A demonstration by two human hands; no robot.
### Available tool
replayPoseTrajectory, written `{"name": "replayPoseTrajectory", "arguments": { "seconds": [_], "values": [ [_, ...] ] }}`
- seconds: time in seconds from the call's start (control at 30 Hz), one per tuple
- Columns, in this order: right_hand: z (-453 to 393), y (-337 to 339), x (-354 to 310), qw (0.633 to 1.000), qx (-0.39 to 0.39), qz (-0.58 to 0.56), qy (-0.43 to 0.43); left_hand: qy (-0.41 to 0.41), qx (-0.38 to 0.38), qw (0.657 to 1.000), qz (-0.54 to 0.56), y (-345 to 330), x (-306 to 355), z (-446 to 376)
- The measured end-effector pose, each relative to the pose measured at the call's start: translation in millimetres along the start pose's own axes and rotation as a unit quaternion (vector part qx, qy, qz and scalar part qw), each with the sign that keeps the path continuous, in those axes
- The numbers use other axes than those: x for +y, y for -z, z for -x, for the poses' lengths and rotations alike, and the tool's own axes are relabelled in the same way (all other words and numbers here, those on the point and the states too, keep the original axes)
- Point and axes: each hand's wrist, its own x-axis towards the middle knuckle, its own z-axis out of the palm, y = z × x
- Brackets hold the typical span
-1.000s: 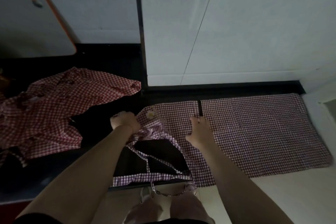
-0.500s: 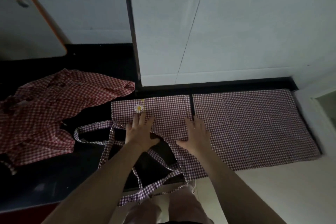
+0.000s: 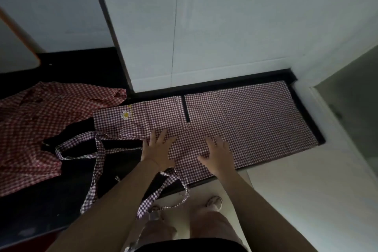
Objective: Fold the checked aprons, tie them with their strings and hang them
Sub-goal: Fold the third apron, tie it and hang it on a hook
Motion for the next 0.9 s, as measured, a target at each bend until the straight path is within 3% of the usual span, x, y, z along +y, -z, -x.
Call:
{"name": "replayPoseTrajectory", "arguments": {
  "seconds": [0.1,0.2,0.33,0.4,0.5,0.57,0.63,0.7,0.8,0.9],
  "values": [
    [-0.7,15.7,44.0,0.995,0.002,-0.025,-0.100,0.053,-0.004,0.997,-0.047,20.3,17.0,0.1],
    [-7.8,33.3,81.1,0.992,0.012,-0.032,-0.121,0.066,0.021,0.992,-0.106,38.5,60.5,1.8],
    [-18.4,48.4,117.8,0.996,0.074,-0.041,-0.025,0.008,0.092,0.993,0.069,28.4,128.7,-1.9],
    [-22.1,52.6,140.7,0.993,0.098,-0.043,0.043,-0.004,0.107,0.989,0.102,19.9,163.6,-3.4],
    [-29.1,50.4,174.5,0.990,0.060,0.026,0.122,-0.017,0.119,0.989,0.090,1.7,202.6,-8.7],
    [-35.2,45.1,212.0,0.984,0.014,0.095,0.147,0.015,0.077,0.996,0.043,-14.9,235.7,-15.2],
    [-35.4,35.8,237.4,0.976,0.018,0.124,0.179,0.047,0.044,0.998,-0.015,-32.7,253.5,-16.2],
    [-32.1,26.5,254.6,0.967,0.054,0.129,0.215,0.078,0.057,0.995,-0.039,-46.0,268.2,-11.3],
    [-30.7,23.1,263.3,0.955,0.112,0.094,0.257,0.097,0.071,0.992,-0.034,-53.2,280.2,-4.3],
    [-35.5,36.7,267.0,0.949,0.102,0.057,0.294,0.089,0.075,0.993,-0.008,-44.0,280.9,-1.3]
  ]
}}
